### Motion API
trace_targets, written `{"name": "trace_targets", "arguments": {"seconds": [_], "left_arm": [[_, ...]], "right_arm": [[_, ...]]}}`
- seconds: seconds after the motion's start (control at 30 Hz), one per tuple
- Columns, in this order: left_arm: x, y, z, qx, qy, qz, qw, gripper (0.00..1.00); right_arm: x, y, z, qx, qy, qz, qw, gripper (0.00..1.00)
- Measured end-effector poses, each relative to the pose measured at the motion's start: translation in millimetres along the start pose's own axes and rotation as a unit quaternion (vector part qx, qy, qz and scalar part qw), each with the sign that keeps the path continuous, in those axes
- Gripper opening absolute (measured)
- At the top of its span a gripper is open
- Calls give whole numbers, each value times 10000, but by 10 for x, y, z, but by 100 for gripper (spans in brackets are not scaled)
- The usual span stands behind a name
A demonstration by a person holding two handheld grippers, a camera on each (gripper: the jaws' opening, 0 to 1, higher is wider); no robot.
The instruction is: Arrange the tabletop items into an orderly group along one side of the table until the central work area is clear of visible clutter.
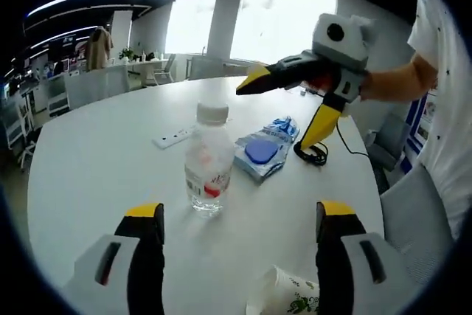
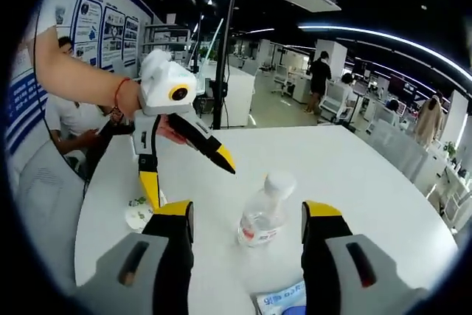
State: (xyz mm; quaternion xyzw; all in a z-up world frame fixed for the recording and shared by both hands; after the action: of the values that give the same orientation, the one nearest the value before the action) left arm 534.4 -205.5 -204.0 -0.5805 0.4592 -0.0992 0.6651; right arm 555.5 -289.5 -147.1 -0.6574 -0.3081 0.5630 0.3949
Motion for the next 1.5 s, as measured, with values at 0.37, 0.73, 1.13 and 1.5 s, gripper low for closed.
{"name": "trace_targets", "arguments": {"seconds": [0.37, 0.73, 1.13, 1.5], "left_arm": [[-336, 182, -137, -250, -185, 1, 9995, 87], [-658, 356, -275, -571, -456, -62, 9973, 88], [-922, 493, -342, -819, -753, -184, 9936, 88], [-1038, 616, -407, -1020, -894, -245, 9904, 88]], "right_arm": [[46, 68, 242, -45, -485, 203, 9986, 58], [267, 115, 573, 199, -1425, 336, 9890, 54], [652, 235, 810, 197, -2249, 718, 9715, 47], [934, 387, 972, 453, -2778, 889, 9554, 41]]}}
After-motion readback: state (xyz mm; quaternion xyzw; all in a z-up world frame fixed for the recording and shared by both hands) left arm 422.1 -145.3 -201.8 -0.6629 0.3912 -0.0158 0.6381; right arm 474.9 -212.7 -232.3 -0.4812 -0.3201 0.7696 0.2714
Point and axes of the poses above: the point that each gripper's makers call its tool centre point, and the gripper's own axes: x roughly forward along the fingers, z roughly to its left, y roughly out of its underside, the point moved 2 cm from there along -x, roughly backward along the fingers, and after that the axes turned 10 degrees about -y, right-handed, at the moved point
